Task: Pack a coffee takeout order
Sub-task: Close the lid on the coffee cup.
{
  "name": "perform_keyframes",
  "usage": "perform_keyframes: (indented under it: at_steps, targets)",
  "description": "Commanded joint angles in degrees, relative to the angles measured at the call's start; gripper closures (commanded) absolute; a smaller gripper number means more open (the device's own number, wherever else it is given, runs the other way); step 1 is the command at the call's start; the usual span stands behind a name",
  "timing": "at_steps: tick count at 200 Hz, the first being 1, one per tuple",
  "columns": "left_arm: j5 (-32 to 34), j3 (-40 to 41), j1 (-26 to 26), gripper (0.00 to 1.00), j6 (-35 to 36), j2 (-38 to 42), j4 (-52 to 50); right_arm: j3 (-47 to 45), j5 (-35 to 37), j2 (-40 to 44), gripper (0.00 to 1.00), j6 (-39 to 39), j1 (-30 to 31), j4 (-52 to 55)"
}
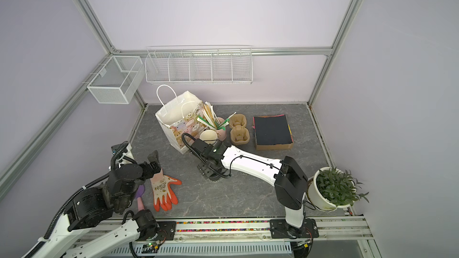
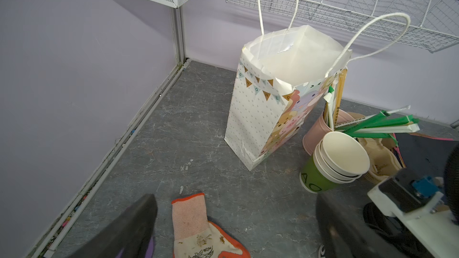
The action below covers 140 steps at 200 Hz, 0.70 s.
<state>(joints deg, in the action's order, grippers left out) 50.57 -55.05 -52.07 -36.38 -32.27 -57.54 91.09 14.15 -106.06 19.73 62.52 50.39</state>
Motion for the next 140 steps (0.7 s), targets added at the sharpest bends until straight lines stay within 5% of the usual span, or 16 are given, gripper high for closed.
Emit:
perform_keyframes:
  at_steps: [1,140]
  targets:
    - [0.0,0.6,0.2,0.0,0.0,0.0,-2.3,0.2,-1.9,-3.0,0.2,1.4,0.3,1.9]
    - [-0.5,0.6,0.2,0.0,0.0,-0.3,-2.4,-13.0,-4.5,-2.7,0.23,7.8,0.5,-6.6]
